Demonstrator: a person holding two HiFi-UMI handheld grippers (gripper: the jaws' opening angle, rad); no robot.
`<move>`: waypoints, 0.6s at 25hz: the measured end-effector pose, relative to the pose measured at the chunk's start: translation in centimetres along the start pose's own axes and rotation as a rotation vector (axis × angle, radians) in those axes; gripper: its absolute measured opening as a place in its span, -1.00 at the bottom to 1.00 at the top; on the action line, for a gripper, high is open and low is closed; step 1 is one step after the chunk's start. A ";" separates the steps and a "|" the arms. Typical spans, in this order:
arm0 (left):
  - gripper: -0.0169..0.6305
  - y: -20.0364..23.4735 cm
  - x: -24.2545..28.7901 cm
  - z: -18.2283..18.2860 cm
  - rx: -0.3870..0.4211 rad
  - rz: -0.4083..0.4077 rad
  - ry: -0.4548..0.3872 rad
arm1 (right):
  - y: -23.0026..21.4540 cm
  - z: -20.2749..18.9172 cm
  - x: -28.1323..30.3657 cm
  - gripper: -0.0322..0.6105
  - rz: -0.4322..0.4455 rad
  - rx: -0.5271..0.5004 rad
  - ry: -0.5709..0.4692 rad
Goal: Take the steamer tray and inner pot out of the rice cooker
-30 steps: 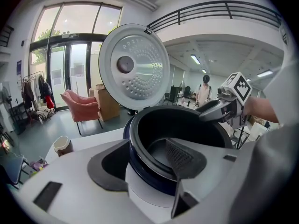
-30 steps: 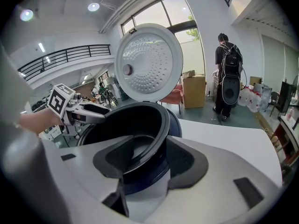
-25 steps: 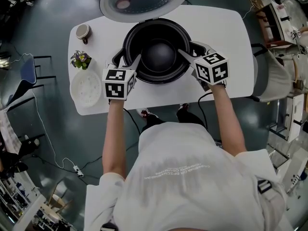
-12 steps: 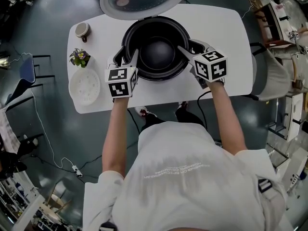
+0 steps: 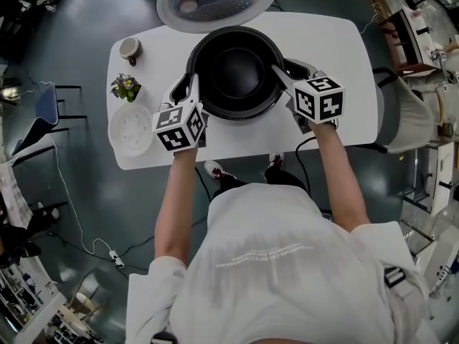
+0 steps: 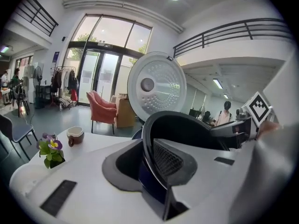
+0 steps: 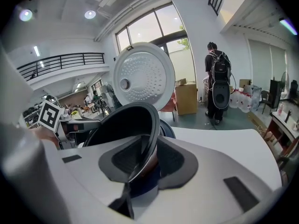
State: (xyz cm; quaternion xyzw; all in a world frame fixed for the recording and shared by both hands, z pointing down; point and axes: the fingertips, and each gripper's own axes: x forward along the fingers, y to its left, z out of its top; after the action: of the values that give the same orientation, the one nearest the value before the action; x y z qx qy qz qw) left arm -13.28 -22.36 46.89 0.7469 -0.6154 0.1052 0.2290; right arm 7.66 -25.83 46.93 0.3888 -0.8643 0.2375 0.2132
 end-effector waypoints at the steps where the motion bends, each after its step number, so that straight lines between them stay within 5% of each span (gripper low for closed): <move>1: -0.69 -0.1 -0.3 0.2 -0.002 0.001 -0.008 | 0.1 0.2 -0.3 -0.54 -0.005 -0.006 -0.008; 15: -0.72 -2.1 -3.9 5.9 -0.021 -0.072 -0.154 | 1.5 5.5 -4.9 -0.60 -0.023 -0.004 -0.171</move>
State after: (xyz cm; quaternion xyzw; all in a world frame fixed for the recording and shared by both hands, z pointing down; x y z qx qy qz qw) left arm -12.85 -21.42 39.60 0.7720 -0.6050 0.0328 0.1923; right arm 8.42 -25.33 39.48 0.4170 -0.8754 0.1990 0.1421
